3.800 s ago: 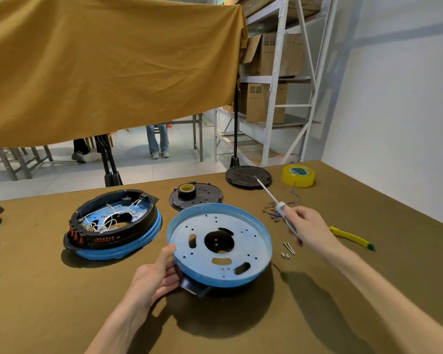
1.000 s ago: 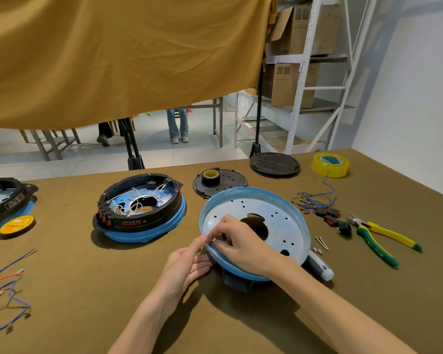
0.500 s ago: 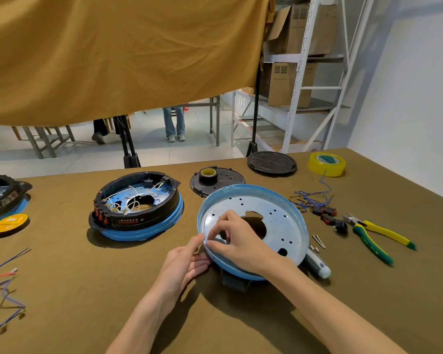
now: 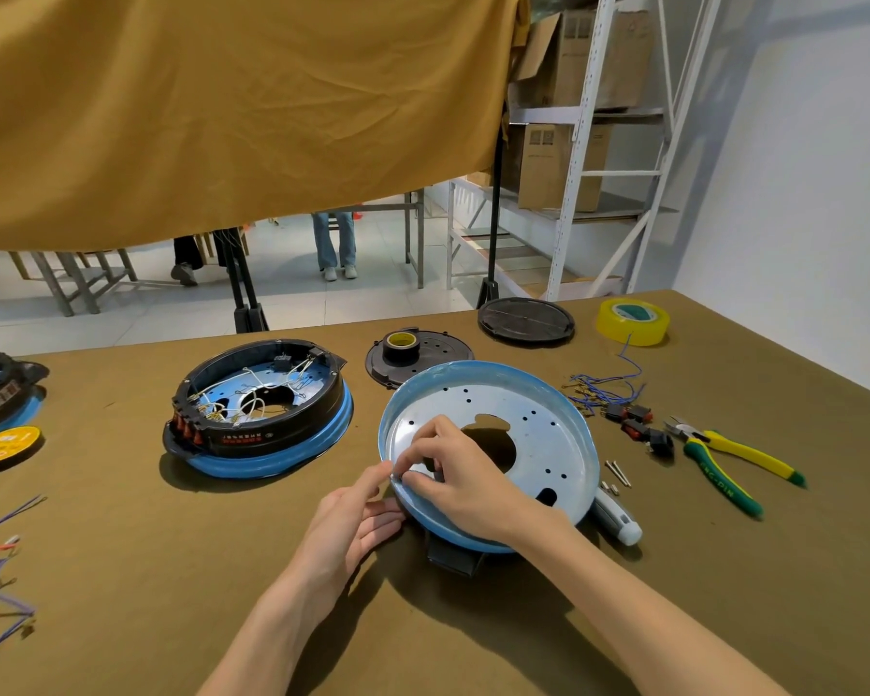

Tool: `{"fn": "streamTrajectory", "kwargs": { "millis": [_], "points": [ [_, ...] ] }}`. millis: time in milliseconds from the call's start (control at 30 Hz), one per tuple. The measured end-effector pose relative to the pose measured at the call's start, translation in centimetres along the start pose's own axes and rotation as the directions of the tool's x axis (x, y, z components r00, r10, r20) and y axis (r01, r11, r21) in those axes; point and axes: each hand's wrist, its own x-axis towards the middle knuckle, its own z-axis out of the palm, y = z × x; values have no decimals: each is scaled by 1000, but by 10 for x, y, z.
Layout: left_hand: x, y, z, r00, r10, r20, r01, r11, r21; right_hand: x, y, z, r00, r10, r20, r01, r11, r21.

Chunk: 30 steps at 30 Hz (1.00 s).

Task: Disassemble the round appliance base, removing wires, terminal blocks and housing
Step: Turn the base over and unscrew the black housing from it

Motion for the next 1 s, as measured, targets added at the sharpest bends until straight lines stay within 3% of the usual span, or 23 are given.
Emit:
{"fn": "streamTrajectory", "kwargs": {
  "millis": [267, 400, 600, 833, 1000],
  "points": [
    [-4, 3, 0, 999, -51, 13, 52, 991, -123, 3, 1, 1, 995, 76, -64, -77, 997, -21],
    [-5, 4, 2, 998, -59, 9, 60, 991, -124, 4, 4, 2, 999, 36, -15, -37, 999, -36],
    [-8, 6, 3, 998, -61, 21, 63, 989, -133, 4, 3, 2, 996, 61, -65, -64, 997, -45],
    [-9, 5, 4, 998, -54, 36, 58, 990, -126, -3, 2, -1, 999, -6, -47, 6, 1000, -2],
    [-10, 6, 5, 998, -44, 40, 49, 992, -119, -1, 1, -1, 997, 45, -65, -45, 999, -2]
  ]
}}
